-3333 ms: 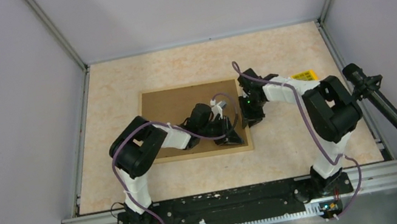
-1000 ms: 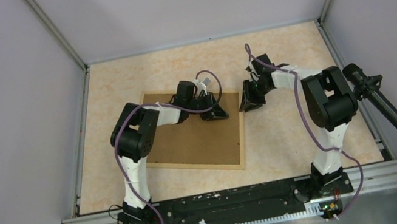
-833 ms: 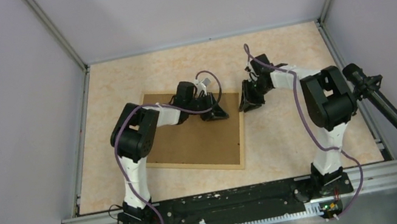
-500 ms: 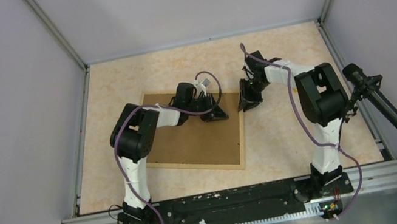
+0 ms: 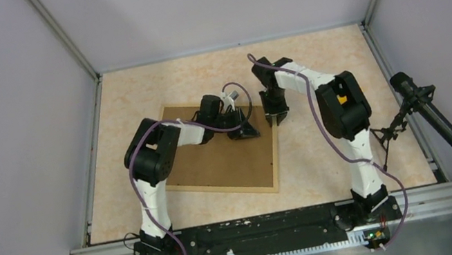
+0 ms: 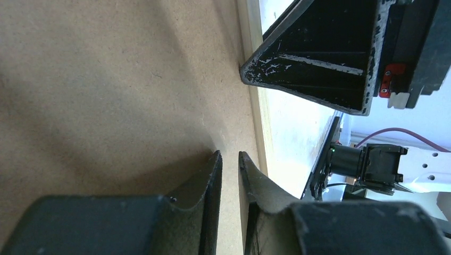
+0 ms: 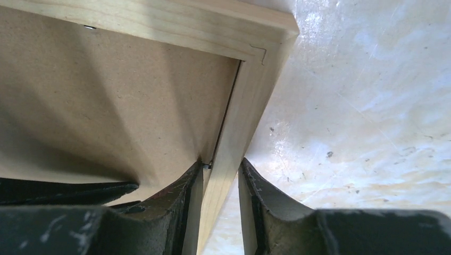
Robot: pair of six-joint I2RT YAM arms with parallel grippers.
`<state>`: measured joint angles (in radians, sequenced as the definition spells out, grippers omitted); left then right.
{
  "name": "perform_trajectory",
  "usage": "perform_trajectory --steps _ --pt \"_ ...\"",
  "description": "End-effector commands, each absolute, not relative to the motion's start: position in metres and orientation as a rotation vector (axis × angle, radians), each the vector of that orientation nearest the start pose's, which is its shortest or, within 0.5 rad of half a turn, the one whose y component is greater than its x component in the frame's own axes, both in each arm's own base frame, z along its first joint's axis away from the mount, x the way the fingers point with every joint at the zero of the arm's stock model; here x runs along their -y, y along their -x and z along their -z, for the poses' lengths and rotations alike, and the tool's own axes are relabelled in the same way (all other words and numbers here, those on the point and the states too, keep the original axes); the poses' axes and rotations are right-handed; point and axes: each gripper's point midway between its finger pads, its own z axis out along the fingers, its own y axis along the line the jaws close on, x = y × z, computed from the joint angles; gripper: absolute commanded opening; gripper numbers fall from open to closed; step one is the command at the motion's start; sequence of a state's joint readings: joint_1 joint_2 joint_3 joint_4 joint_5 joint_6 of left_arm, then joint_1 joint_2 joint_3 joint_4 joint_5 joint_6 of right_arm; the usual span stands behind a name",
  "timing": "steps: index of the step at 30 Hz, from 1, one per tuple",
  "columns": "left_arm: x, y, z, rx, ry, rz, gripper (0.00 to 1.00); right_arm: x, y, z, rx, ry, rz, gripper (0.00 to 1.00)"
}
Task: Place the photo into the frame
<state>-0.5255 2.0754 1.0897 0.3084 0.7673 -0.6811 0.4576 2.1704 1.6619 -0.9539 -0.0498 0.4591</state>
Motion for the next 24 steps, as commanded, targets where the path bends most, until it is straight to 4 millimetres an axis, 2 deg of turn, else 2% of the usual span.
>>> perform_trajectory --steps 1,4,6,8,9,11,13,15,17,20,22,24 --pt "0.329 -0.299 0.003 -2.626 -0.232 1.323 0.24 -0.192 -0.329 0.088 -3.113 0.174 0.246 0.31" --pt "0.329 -0.299 -0.001 -2.625 -0.24 1.318 0.24 -0.205 -0.334 0.08 -3.107 0.189 0.149 0.33" --pt "0.33 -0.301 -0.009 -2.614 -0.257 1.319 0.24 -0.229 -0.344 0.055 -3.085 0.206 -0.09 0.39" --pt "0.331 -0.303 -0.023 -2.596 -0.285 1.322 0.28 -0.245 -0.361 0.014 -3.008 0.191 -0.314 0.45" --pt "0.332 -0.305 -0.035 -2.579 -0.301 1.325 0.31 -0.244 -0.373 -0.011 -2.939 0.188 -0.348 0.52" --pt "0.333 -0.307 -0.064 -2.524 -0.339 1.325 0.38 -0.236 -0.396 -0.054 -2.813 0.201 -0.367 0.65" --pt "0.328 -0.299 -0.085 -2.514 -0.361 1.294 0.48 -0.223 -0.415 -0.085 -2.713 0.225 -0.357 0.74" --pt "0.32 -0.285 -0.105 -2.506 -0.376 1.263 0.59 -0.209 -0.43 -0.096 -2.67 0.251 -0.329 0.77" --pt "0.308 -0.261 -0.107 -2.552 -0.342 1.235 0.67 -0.202 -0.443 -0.095 -2.649 0.285 -0.311 0.79" --pt "0.294 -0.214 -0.096 -2.658 -0.208 1.167 0.71 -0.207 -0.461 -0.087 -2.608 0.372 -0.317 0.79" --pt "0.279 -0.177 -0.077 -2.775 -0.026 1.058 0.7 -0.216 -0.472 -0.082 -2.554 0.424 -0.359 0.79" --pt "0.272 -0.147 -0.069 -2.829 0.164 1.016 0.71 -0.226 -0.478 -0.078 -2.5 0.47 -0.417 0.79"
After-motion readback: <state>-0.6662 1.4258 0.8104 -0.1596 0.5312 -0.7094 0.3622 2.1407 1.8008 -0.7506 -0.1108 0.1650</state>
